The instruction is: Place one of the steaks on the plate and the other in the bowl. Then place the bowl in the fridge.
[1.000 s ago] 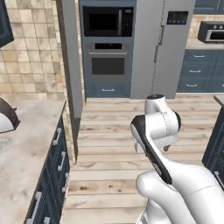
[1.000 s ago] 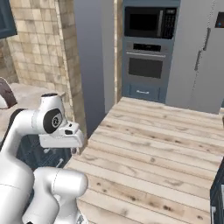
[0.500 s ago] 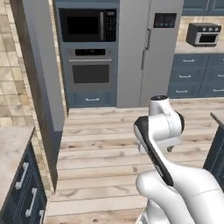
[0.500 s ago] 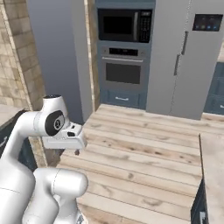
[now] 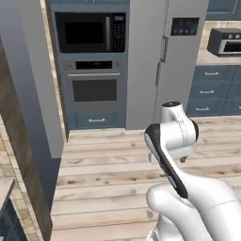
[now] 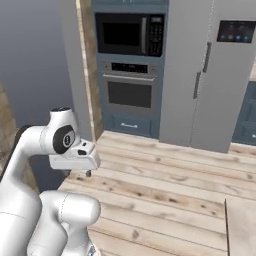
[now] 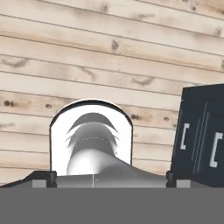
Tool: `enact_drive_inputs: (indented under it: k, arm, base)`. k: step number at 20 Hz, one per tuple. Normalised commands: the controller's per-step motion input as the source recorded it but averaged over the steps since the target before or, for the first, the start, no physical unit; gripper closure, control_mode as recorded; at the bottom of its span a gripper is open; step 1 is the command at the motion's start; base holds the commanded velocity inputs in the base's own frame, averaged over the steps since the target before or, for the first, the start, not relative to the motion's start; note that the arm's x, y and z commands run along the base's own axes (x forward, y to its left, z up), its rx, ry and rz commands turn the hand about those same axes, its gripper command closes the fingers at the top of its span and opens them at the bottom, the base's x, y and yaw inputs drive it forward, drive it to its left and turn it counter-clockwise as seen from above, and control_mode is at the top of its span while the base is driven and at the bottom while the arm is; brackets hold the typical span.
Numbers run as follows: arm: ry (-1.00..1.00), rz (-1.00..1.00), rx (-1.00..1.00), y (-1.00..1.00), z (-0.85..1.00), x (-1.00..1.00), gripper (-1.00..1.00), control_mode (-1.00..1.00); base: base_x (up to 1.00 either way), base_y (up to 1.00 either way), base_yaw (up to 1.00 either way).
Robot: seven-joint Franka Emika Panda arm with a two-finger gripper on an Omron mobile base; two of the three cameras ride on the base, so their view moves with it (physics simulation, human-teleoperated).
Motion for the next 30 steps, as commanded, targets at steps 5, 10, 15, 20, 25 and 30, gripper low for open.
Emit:
enact_drive_inputs:
  k: [5, 10, 15, 20, 25, 30]
  arm:
    - [0.0, 0.0, 0.0, 0.0, 0.0, 0.0, -1.0, 1.0]
    - [0.0, 0.0, 0.0, 0.0, 0.0, 0.0, -1.0, 1.0]
    - [0.0, 0.0, 0.0, 0.0, 0.0, 0.0, -1.0, 1.0]
    - [0.0, 0.0, 0.0, 0.0, 0.0, 0.0, -1.0, 1.0]
    - [0.0, 0.0, 0.0, 0.0, 0.0, 0.0, -1.0, 1.0]
    - [0.0, 0.0, 0.0, 0.0, 0.0, 0.0, -1.0, 1.0]
  base:
    - [1.0, -0.02, -0.15]
    - [1.0, -0.09, -0.19]
    - [1.0, -0.09, -0.06]
    - [1.0, -0.64, 0.0]
    - [0.98, -1.0, 0.01]
    - [0.28, -0.74, -0.1]
